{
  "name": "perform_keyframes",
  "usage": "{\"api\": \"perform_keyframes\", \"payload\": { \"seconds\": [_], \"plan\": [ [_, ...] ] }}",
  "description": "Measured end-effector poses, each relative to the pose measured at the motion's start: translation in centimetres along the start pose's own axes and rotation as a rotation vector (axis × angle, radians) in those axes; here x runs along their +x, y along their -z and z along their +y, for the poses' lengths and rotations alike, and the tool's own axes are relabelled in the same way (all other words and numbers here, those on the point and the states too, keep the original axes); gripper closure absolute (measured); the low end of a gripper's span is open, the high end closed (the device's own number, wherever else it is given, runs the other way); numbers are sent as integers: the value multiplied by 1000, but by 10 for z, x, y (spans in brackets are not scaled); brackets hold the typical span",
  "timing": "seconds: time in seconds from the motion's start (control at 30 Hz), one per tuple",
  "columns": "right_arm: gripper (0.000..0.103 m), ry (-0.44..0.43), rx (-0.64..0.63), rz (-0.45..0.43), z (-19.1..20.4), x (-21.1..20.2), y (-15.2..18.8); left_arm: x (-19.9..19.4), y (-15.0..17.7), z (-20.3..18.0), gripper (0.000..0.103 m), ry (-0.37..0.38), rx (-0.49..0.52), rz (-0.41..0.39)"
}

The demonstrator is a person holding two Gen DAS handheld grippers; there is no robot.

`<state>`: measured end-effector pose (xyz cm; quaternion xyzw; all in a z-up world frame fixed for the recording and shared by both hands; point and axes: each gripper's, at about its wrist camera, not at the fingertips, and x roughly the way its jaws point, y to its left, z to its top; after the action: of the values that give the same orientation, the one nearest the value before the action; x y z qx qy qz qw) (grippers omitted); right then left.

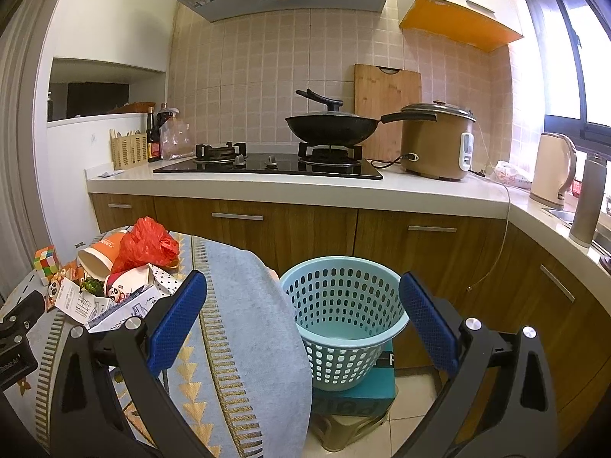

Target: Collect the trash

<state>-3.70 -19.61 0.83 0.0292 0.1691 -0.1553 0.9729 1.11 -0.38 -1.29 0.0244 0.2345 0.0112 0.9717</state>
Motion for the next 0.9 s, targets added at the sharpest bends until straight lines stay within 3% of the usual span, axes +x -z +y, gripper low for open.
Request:
{"api": "perform_keyframes", "payload": {
  "seconds": [0.9],
  "plan": [
    [7, -11, 16, 27, -1, 5, 3, -1, 2, -3, 7, 13, -2, 7]
  ]
}}
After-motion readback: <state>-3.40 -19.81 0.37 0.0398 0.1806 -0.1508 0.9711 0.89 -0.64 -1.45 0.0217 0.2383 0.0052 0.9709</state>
